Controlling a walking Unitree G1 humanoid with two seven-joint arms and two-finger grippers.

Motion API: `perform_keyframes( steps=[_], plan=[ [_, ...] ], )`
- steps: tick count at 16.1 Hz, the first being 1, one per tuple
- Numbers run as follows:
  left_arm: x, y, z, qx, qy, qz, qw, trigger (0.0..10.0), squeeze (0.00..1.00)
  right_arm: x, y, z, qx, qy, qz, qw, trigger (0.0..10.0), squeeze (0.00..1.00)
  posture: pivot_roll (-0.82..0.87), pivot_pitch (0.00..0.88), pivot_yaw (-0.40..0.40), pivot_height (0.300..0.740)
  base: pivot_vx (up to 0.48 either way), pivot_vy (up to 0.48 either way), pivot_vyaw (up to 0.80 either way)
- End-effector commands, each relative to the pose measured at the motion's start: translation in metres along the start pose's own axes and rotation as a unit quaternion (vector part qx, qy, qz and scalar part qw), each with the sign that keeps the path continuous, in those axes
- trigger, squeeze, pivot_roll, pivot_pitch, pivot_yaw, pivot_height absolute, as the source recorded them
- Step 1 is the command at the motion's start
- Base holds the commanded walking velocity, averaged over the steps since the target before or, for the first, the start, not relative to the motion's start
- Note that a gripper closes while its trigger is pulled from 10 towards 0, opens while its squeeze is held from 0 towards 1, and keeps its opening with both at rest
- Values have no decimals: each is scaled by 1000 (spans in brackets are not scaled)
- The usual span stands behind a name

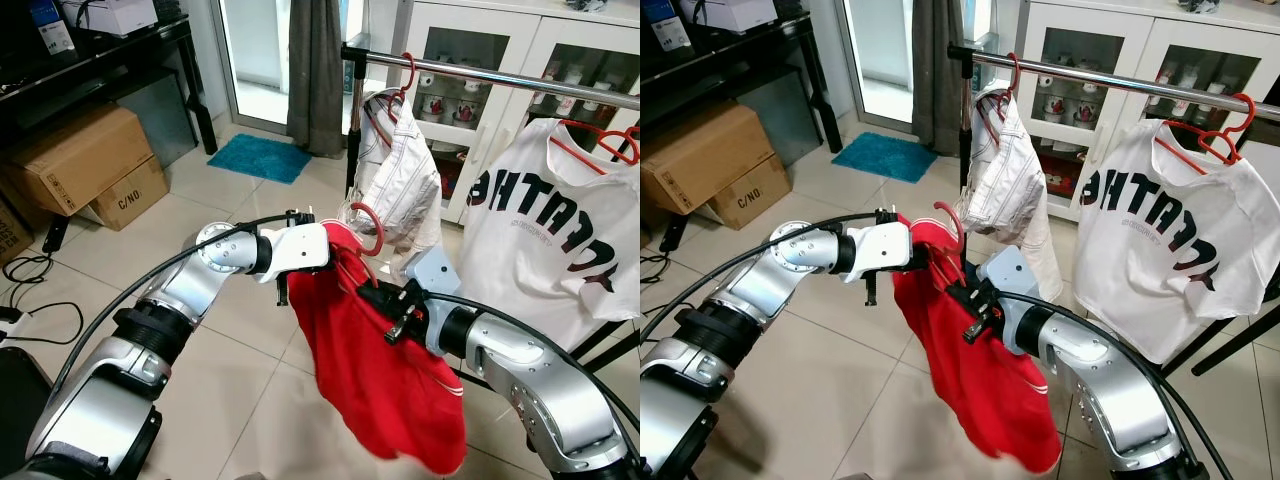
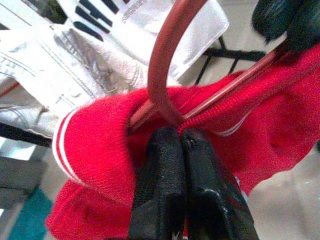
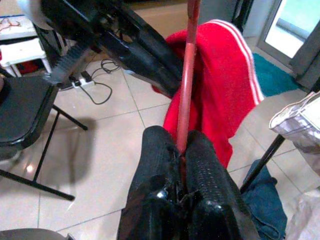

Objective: Hang hanger

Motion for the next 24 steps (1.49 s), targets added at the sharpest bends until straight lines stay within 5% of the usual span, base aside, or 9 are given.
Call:
perform_keyframes(
  steps=[1, 2, 7, 9, 12, 14, 18, 20, 24],
  plan=[
    [-5, 3, 25, 67, -11, 5, 998, 10000, 345, -5, 5, 1, 4, 6, 10, 1000, 10000, 0, -102, 0, 53, 740, 0, 0, 0],
    [-5, 3, 30, 86, -21, 6, 996, 10000, 1000, -2, 5, 1, 5, 11, -1, 1000, 10000, 0, -103, 0, 51, 740, 0, 0, 0],
    [3, -18, 55, 151, -41, -36, 987, 10000, 1000, 27, -1, -10, -7, 41, -81, 996, 10000, 0, -80, 0, 53, 740, 0, 0, 0],
    [-10, -29, 50, 140, -63, 33, 988, 10000, 1000, 33, -1, -14, -12, 56, -104, 993, 10000, 0, -82, 0, 65, 740, 0, 0, 0],
    [-25, -63, 20, 117, -222, 257, 933, 10000, 1000, 34, -4, -13, 30, 91, -133, 987, 10000, 0, -87, 0, 58, 740, 0, 0, 0],
    [-8, -76, 9, 99, -279, 311, 903, 10000, 0, 36, -5, -15, 46, 102, -140, 984, 10000, 0, -78, 0, 33, 740, 0, 0, 0],
    [23, -88, -20, 18, -354, 428, 831, 10000, 0, 68, -21, -2, 140, 147, -252, 946, 10000, 0, -46, 0, 4, 740, 0, 0, 0],
    [38, -79, -18, -4, -354, 426, 833, 10000, 0, 73, -26, 1, 171, 174, -279, 929, 10000, 0, -61, 0, 21, 740, 0, 0, 0],
    [40, -63, -9, -8, -345, 405, 847, 10000, 0, 71, -27, -1, 164, 143, -292, 931, 10000, 0, -71, 0, 35, 740, 300, 0, 0]
  ],
)
Point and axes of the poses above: a point about 5 cm out from each wrist's last joint towards the gripper, its own y axis pointing out of the wrist towards the gripper, its own z axis along the axis of the wrist's last joint, x = y × z, the point moved 3 cm from there along y, pointing out of the wrist towards the gripper, and after that the axes turned 14 degrees about y, right-handed, at the moved point
